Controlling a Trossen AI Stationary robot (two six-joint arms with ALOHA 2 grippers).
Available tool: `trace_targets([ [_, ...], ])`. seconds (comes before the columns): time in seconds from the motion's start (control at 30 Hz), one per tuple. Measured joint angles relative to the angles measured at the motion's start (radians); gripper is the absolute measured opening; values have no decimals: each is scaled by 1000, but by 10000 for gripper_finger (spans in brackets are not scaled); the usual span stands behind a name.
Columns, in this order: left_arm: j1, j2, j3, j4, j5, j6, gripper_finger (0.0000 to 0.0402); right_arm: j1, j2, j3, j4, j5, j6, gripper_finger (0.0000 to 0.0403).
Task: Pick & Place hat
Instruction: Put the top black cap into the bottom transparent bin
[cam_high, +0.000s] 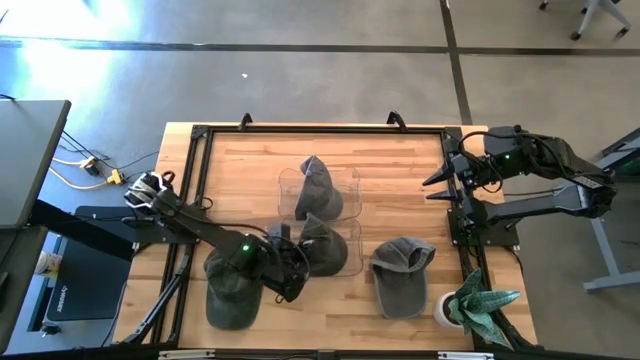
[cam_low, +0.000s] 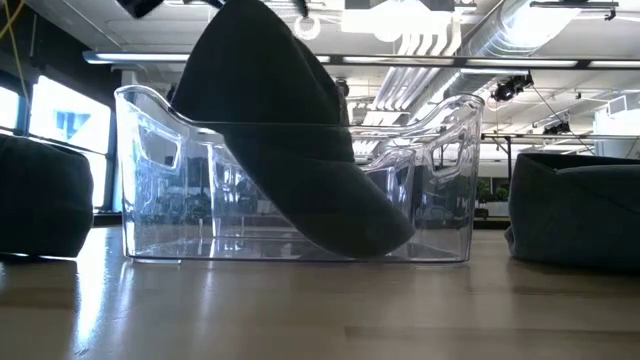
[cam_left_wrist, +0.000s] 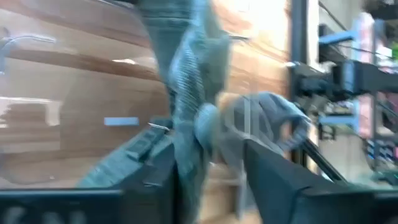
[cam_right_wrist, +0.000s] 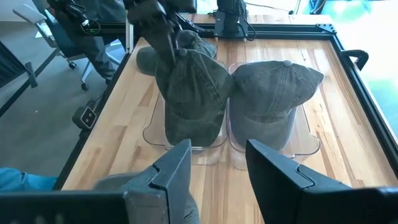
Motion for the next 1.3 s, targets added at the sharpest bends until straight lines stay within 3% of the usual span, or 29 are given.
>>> trace_targets([
  [0.17, -25, -37, 0, 54, -34, 154, 249, 0, 0, 0, 0, 0, 0, 149],
  [0.3, -23, -44, 1, 114, -97, 271, 275, 0, 0, 0, 0, 0, 0, 149],
  [0.43, -15, -54, 2, 137, -83, 307, 277, 0, 0, 0, 6, 0, 0, 149],
  [0.73, -11, -79, 0, 11, -41, 259, 278, 0, 0, 0, 6, 0, 15, 149],
  [0.87, -16, -141, 1, -126, 51, 273, 278, 0, 0, 0, 6, 0, 22, 149],
  [0.97, -2, -167, 0, -130, 90, 285, 278, 0, 0, 0, 6, 0, 26, 149],
  [1.13, 30, -186, 2, 6, 103, 389, 277, 0, 0, 0, 7, 1, 36, 149],
  [1.3, 118, -132, 3, 286, 99, 566, 254, 0, 2, 0, 27, 27, 37, 149],
])
